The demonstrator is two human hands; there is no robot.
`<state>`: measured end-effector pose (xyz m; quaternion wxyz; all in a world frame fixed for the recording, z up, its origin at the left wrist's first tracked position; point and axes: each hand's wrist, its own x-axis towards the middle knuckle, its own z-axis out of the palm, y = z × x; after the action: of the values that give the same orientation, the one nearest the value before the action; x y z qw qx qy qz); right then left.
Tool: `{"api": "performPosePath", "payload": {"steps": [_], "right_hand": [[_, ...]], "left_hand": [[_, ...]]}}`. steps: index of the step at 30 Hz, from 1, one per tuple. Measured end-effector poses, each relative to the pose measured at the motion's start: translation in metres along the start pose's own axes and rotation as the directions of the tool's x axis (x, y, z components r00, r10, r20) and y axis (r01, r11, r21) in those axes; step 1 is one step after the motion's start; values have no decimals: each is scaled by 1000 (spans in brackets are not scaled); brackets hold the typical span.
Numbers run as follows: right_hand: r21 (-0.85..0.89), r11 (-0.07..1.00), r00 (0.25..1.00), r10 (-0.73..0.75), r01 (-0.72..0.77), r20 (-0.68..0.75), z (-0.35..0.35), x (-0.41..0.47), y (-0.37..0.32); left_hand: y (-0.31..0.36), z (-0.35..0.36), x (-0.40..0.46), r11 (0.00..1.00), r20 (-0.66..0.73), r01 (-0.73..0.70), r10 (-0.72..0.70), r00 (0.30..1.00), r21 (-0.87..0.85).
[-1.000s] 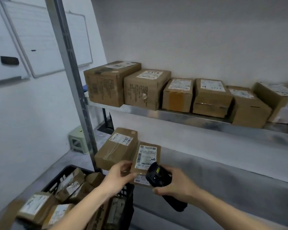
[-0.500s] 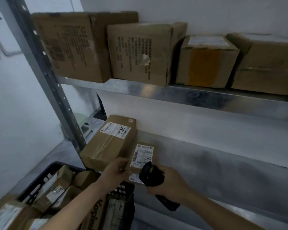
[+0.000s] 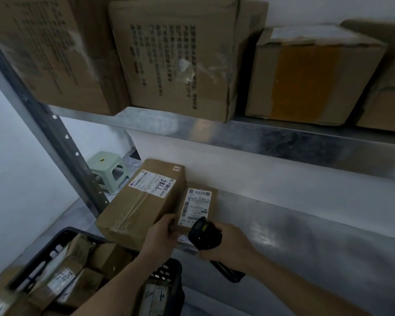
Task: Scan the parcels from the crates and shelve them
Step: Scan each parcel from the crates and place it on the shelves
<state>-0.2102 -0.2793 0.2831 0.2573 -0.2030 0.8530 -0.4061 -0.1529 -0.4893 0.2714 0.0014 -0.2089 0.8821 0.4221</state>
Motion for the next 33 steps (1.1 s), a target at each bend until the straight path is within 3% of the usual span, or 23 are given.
{"api": "performPosePath", "payload": {"steps": [11, 16, 23, 29, 33], "right_hand": [[-24, 999, 999, -34, 33, -43, -15, 18, 6], [-32, 999, 995, -39, 36, -93, -24, 2, 4], [-48, 997, 980, -69, 61, -186, -26, -32, -11], [9, 987, 971, -157, 161, -182, 13, -70, -59], [18, 983, 980, -183, 185, -73, 67, -78, -95]], "left_hand": [[13, 4, 14, 1000, -47, 17, -18, 999, -16], [13, -2, -1, 993, -27, 29, -33, 999, -116], [21, -25, -38, 984, -25, -50, 46, 999, -173], [-10, -58, -99, 962, -49, -92, 83, 995, -256], [-59, -91, -140, 970, -142, -20, -15, 990, -243]]}}
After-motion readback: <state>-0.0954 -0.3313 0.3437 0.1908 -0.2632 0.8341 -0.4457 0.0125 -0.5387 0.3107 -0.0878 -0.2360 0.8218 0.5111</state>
